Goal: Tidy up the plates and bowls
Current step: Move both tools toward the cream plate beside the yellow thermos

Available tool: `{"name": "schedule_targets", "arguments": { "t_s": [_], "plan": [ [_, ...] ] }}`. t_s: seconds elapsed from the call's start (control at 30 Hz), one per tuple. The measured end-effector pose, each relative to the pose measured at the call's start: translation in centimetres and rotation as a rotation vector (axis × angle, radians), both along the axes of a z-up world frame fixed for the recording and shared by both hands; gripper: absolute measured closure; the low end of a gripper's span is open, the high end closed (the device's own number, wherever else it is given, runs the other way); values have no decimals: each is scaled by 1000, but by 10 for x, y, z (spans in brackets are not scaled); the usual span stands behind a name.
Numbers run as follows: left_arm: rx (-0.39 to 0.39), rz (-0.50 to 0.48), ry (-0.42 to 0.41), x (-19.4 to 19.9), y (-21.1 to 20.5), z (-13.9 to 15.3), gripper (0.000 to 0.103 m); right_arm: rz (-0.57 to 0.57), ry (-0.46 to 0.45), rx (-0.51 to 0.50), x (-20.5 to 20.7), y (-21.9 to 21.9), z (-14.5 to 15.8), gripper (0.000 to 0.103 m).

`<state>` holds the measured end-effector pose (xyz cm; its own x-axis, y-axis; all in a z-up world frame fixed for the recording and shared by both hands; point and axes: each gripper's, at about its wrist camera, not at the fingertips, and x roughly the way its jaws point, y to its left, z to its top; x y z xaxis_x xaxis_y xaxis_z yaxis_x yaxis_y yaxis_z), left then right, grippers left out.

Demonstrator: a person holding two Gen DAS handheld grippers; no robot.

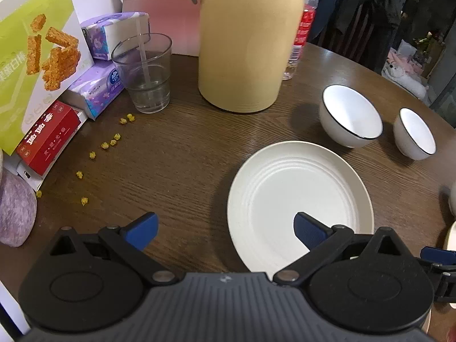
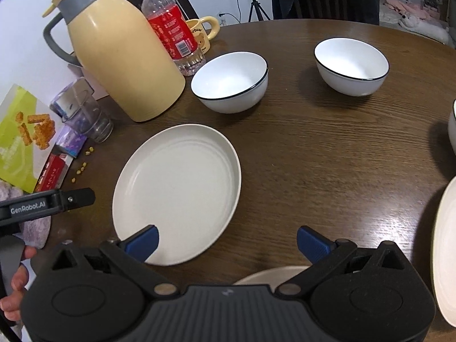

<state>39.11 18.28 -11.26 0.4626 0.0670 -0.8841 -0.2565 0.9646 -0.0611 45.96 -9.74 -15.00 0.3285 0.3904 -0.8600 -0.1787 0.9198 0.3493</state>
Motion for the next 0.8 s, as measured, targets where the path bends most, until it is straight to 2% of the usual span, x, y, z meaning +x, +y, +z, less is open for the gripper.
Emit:
{"name": "schedule_targets", "arguments": {
  "t_s": [0.47,0.73,0.8],
  "plan": [
    [-1,21,54,36,13,-30,0,-38,69,-9,33,17,-34,0],
    [-6,36,76,47,17,-43,1,-37,93,-5,45,23,-49,18],
    [-14,37,76,48,17,-44,5,-37,99,-7,47,25,-52,22]
  ]
}}
